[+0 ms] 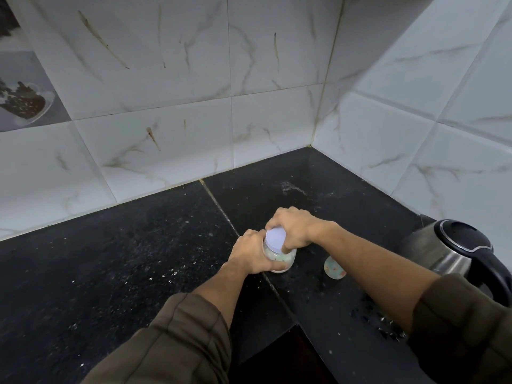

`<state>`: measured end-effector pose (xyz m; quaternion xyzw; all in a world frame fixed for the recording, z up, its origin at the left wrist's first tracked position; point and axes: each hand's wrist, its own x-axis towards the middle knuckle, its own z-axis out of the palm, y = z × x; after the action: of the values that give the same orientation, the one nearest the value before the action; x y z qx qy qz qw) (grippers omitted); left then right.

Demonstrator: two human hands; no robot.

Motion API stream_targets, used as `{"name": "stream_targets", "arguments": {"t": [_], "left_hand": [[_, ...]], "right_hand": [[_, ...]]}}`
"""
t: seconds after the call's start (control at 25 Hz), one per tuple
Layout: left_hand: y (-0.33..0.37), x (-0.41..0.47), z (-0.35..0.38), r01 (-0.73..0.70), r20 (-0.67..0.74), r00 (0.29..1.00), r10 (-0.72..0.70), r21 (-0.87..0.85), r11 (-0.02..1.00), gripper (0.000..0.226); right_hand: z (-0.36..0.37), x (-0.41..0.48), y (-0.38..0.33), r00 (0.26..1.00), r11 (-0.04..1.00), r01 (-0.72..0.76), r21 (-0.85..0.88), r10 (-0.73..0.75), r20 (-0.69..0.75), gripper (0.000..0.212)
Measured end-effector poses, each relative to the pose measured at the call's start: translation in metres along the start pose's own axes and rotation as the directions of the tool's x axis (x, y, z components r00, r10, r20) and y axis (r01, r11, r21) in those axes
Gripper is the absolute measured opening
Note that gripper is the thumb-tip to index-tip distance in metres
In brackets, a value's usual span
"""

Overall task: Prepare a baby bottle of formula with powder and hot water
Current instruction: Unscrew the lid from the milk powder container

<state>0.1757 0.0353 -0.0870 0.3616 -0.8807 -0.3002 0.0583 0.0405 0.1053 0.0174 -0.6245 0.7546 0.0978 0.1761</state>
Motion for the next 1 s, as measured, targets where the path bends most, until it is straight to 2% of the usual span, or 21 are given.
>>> {"name": "stream_targets", "arguments": {"t": [0.08, 0.2, 0.28, 0.36, 0.4, 0.48, 0.6, 0.68, 0.76, 0.84, 1.0], "left_hand": [[0.0, 0.001, 0.001, 0.008, -0.006, 1.0, -0.008, 0.006, 1.0, 0.087], [0.001, 0.001, 0.001, 0.0, 0.007, 1.0, 0.0, 0.04, 0.999, 0.08], [0.002, 0.001, 0.001, 0.002, 0.007, 1.0, -0.003, 0.038, 0.999, 0.075], [-0.001, 0.002, 0.003, 0.014, -0.003, 1.0, -0.014, 0.013, 1.0, 0.077], [-0.002, 0.002, 0.003, 0.014, -0.005, 1.0, -0.014, 0.001, 1.0, 0.081], [-0.002, 0.003, 0.003, 0.007, 0.005, 1.0, -0.007, 0.006, 1.0, 0.088], [-0.001, 0.002, 0.001, 0.0, 0.018, 1.0, -0.001, 0.042, 0.999, 0.081], [-0.002, 0.002, 0.001, -0.003, 0.019, 1.0, 0.002, 0.04, 0.999, 0.079], [-0.004, 0.004, 0.002, 0.001, 0.015, 1.0, -0.001, 0.016, 1.0, 0.084], [-0.005, 0.004, 0.002, 0.003, 0.012, 1.0, -0.003, -0.006, 1.0, 0.088], [-0.004, 0.002, 0.002, -0.015, -0.023, 1.0, 0.015, -0.013, 1.0, 0.084]], "right_hand": [[0.0, -0.001, -0.003, 1.0, 0.999, 0.021, -0.045, -0.021, 0.009, 0.07], [0.005, 0.0, -0.003, 0.985, 0.99, -0.138, 0.002, 0.138, -0.102, 0.074], [0.008, 0.0, -0.002, 0.976, 0.983, -0.183, -0.01, 0.181, -0.12, 0.065], [0.005, -0.001, 0.0, 0.993, 0.995, -0.101, -0.006, 0.1, -0.062, 0.051], [0.002, -0.003, 0.0, 0.999, 0.999, -0.045, -0.012, 0.045, -0.017, 0.053], [0.0, -0.004, -0.001, 1.0, 1.0, 0.007, -0.021, -0.006, 0.023, 0.073], [0.004, -0.002, -0.004, 0.99, 0.991, -0.128, 0.046, 0.131, -0.061, 0.087], [0.009, -0.001, -0.004, 0.98, 0.982, -0.188, 0.014, 0.188, -0.066, 0.081], [0.009, -0.001, -0.004, 0.986, 0.986, -0.164, 0.006, 0.164, -0.041, 0.07], [0.004, -0.002, -0.006, 0.997, 0.997, -0.077, -0.018, 0.077, -0.002, 0.065], [-0.005, -0.001, -0.007, 0.997, 0.994, 0.07, -0.085, -0.067, 0.031, 0.081]]}}
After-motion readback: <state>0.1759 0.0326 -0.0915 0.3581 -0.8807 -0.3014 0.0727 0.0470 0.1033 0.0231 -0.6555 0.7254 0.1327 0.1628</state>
